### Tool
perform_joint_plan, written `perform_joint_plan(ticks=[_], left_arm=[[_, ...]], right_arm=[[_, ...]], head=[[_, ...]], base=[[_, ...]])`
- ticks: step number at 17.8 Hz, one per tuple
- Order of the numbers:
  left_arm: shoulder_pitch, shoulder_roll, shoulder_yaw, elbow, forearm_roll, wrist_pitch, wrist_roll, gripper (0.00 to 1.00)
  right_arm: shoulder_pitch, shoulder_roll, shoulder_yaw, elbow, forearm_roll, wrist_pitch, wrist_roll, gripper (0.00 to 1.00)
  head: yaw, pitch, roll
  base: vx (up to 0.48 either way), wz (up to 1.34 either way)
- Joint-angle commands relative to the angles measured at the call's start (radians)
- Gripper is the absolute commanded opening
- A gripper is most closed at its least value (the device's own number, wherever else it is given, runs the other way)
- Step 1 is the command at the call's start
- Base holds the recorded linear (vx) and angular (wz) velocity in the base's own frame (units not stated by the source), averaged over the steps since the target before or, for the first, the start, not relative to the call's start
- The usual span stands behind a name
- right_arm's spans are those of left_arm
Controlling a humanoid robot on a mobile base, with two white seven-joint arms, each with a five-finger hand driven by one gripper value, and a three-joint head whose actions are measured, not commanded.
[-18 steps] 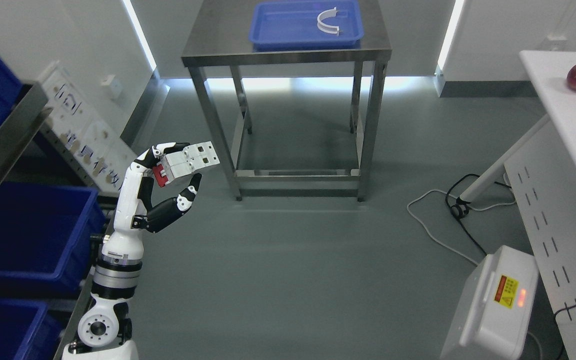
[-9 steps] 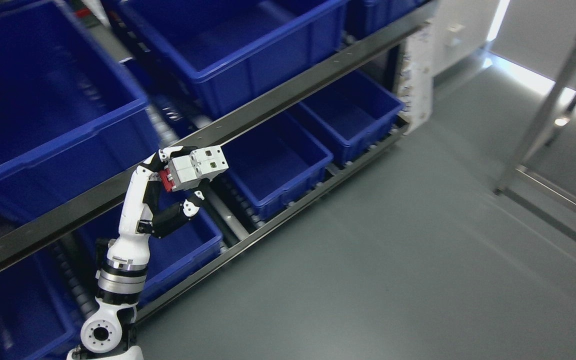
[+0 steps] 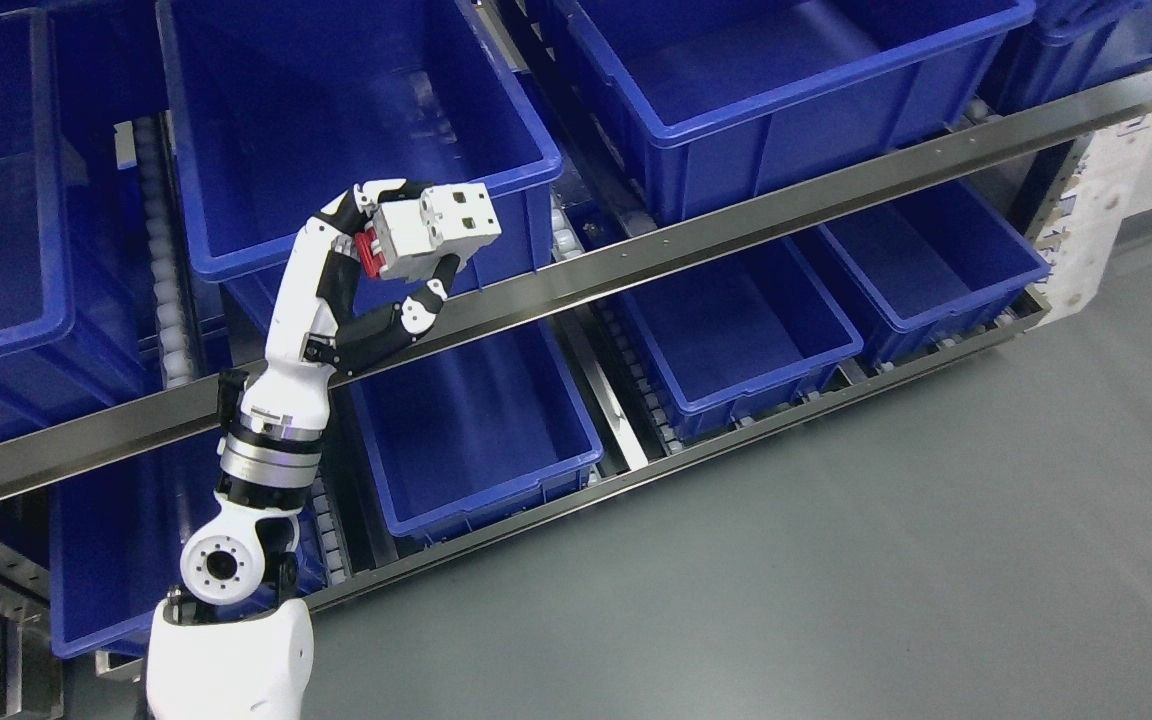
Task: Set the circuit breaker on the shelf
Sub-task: 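Carry the held breaker toward the blue bin shelf while turning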
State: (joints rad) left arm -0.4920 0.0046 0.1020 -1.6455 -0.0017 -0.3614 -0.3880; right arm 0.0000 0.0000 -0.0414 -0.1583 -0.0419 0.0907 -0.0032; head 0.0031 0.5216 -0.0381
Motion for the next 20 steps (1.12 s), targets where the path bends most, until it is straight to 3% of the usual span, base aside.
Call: perform_joint_plan(ticks=[1,4,8,12,20], left_arm=[[-0.195,0.030,-0.048,-0.001,-0.073,0.123,-0.043,0.13],[-0.327,0.125,-0.059,0.083,-0.150,0.254,-0.104,0.13],[-0.451,0.276,-0.062,0.293,-0.358,0.272,-0.317,0.14],[-0.615,0.350,-0.071,0.568,-0.470,0.268,-0.334,0.15],[-0.761,0.359,-0.200,0.887,-0.599,0.257,-0.331,0.15]], right_arm=[[0.017,-0.018,0.000,0.000,0.000,-0.043,0.000,1.00],[0.017,-0.018,0.000,-0.001,0.000,-0.043,0.000,1.00],[0.017,-0.018,0.000,0.000,-0.001,-0.043,0.000,1.00],[0.017,-0.018,0.000,0.000,0.000,-0.043,0.000,1.00],[0.017,-0.018,0.000,0.000,-0.001,-0.043,0.000,1.00]], head=[[0.0000,0.000,0.000],[0.0000,0.000,0.000],[0.0000,0.000,0.000],[0.0000,0.000,0.000],[0.0000,0.000,0.000]], base=[[0.097,0.31],[0.091,0.22],[0.098,0.10],[0.120,0.02],[0.204,-0.03]])
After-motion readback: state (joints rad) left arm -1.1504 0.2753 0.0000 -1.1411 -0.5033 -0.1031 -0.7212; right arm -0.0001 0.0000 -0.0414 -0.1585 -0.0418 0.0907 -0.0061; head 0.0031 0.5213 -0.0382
